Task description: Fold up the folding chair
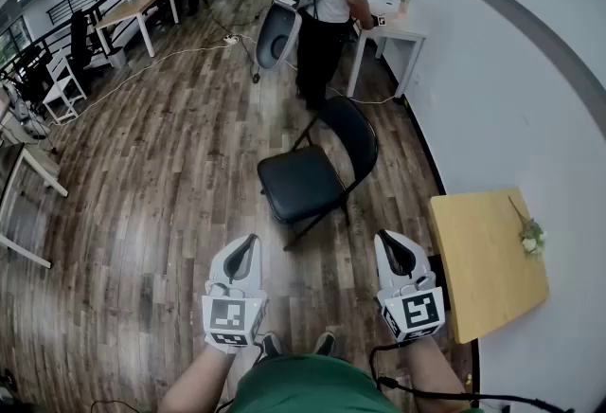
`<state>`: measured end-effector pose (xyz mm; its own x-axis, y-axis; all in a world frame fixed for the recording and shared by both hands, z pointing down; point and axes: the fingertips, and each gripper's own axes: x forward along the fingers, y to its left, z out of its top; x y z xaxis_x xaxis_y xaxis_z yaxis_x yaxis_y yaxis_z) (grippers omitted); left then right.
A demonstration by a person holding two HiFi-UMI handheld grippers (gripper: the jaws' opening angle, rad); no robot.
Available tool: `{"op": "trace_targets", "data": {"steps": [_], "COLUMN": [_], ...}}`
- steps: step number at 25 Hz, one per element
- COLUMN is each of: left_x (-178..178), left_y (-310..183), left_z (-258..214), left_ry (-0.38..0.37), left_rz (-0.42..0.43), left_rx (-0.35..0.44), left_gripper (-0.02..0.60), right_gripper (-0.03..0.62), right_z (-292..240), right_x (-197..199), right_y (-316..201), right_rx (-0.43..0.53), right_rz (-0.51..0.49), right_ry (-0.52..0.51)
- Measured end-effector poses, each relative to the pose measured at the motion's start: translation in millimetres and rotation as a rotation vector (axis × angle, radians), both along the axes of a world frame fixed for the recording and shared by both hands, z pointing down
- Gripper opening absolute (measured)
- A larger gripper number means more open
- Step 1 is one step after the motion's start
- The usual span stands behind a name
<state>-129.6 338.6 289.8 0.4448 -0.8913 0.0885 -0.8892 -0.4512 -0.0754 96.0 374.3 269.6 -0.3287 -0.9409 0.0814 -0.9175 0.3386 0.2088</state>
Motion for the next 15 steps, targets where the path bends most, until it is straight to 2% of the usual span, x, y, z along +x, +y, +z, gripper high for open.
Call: {"op": "trace_targets", "data": {"steps": [8, 15], "left_x": [15.4, 41.0], "left_y": [7.7, 15.5], "left_z": [-0.9, 4.6], "left_ry": [0.0, 0.006], "left_rz": [-0.009, -0.037], "left_rx": [0.011, 0.012], "left_gripper": [0.015, 0.015], "right_gripper": [0.009, 0.008], "right_z": [2.9, 8.6], "right_x": [12.3, 40.3], "right_y": [5.0, 11.6], "right_rx": [-0.004, 0.006], "right_rz": [-0.033, -0.083], "right_ry": [0.011, -0.035]}}
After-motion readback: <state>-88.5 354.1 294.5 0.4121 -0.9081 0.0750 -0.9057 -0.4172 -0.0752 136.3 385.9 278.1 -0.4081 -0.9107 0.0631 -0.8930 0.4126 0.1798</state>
